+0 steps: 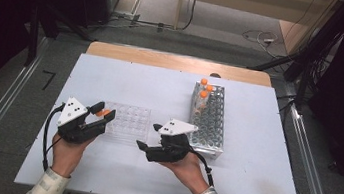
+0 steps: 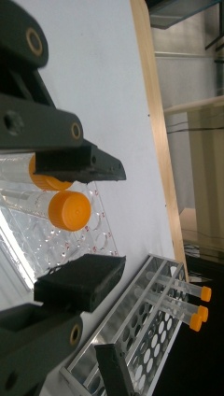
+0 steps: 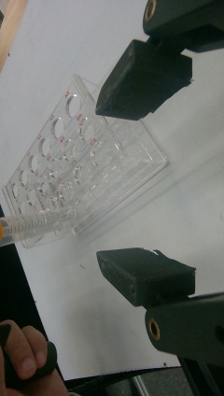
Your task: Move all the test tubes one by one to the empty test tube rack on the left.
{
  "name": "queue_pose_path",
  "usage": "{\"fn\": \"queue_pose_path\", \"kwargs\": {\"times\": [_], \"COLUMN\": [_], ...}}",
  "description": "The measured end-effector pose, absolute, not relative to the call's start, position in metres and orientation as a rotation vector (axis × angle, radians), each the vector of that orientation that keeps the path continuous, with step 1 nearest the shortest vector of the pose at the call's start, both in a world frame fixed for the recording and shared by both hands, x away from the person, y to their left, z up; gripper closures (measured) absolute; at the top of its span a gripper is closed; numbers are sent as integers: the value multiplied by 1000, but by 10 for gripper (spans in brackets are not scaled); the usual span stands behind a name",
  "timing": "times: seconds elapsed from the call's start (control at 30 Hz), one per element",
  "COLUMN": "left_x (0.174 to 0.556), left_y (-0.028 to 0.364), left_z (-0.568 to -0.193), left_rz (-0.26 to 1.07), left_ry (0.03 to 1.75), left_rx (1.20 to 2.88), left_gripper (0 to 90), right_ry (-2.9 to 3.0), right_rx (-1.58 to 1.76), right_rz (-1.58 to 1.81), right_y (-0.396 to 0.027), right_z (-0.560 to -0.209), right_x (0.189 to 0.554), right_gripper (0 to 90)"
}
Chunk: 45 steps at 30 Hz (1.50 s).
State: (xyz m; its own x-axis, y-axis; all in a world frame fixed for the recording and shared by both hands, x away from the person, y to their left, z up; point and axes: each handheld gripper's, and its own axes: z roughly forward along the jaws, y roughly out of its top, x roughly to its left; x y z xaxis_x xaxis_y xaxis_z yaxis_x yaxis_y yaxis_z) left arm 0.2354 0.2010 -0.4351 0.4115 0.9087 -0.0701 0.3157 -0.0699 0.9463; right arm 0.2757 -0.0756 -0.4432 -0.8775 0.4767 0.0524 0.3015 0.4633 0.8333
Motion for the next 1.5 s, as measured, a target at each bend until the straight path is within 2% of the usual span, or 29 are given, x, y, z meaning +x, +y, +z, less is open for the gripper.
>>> {"fn": "queue_pose_path", "kwargs": {"times": [0.27, 0.57, 1.1, 1.27, 1.4, 1.5], "left_x": [230, 224, 213, 211, 211, 211], "left_y": [200, 190, 200, 203, 203, 203], "left_z": [-429, -424, -423, -423, -423, -423], "left_rz": [682, 695, 698, 696, 701, 699], "left_ry": [1110, 1105, 1116, 1117, 1121, 1119], "left_rx": [1589, 1596, 1575, 1572, 1562, 1560], "left_gripper": [322, 200, 177, 177, 179, 180], "right_ry": [2478, 2369, 2237, 2179, 2156, 2160], "right_rx": [725, 818, 957, 1000, 1022, 1050], "right_rz": [1382, 1380, 1335, 1301, 1270, 1246], "right_y": [-92, -128, -169, -177, -183, -186], "right_z": [-436, -420, -408, -412, -416, -418], "right_x": [280, 294, 331, 345, 357, 366], "right_gripper": [239, 246, 266, 293, 368, 387]}}
